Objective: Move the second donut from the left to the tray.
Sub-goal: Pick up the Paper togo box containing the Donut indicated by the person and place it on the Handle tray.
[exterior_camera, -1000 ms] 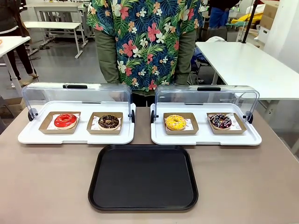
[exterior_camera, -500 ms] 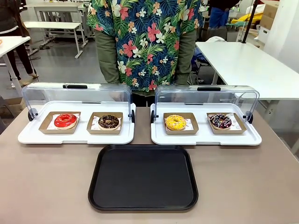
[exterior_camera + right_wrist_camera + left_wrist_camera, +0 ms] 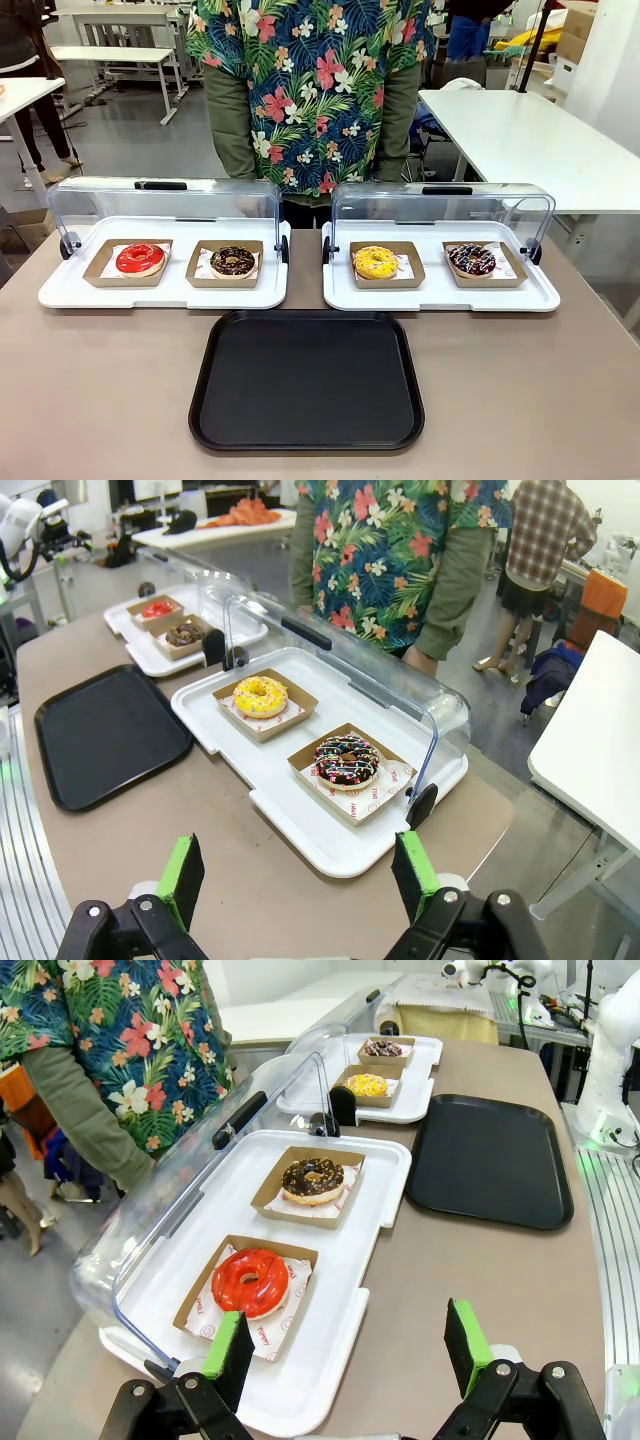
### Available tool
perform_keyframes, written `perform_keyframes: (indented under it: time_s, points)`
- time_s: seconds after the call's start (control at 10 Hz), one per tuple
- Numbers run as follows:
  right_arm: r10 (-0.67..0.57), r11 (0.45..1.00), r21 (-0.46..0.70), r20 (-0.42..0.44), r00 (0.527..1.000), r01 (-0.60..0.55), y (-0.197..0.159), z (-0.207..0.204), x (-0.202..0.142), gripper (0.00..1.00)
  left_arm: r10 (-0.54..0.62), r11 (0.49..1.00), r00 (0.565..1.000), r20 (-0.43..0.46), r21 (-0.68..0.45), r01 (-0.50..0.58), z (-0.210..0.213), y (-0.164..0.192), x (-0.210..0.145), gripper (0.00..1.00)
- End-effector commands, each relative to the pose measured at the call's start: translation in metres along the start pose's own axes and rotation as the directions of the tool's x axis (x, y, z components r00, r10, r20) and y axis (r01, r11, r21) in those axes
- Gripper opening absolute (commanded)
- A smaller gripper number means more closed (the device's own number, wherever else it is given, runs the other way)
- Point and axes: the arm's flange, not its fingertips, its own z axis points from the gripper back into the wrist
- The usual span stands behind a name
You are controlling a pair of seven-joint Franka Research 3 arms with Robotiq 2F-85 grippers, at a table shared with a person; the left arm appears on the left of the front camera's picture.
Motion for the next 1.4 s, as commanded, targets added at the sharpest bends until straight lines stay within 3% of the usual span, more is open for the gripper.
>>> perform_keyframes:
  time_s: [0.0,1.3]
  points:
    - [0.027,1.000,-0.008,0.028,0.999,-0.027,-0.0038,-0.0004,0.0021,1.00,0.009,1.000,1.000,-0.012,-0.003,-0.009,0.0011,-0.0009,0.0028,1.00]
    - [0.027,1.000,-0.008,0.028,0.999,-0.027,-0.0038,-0.0004,0.0021,1.00,0.009,1.000,1.000,-0.012,-0.003,-0.009,0.0011,-0.0009,0.0028,1.00]
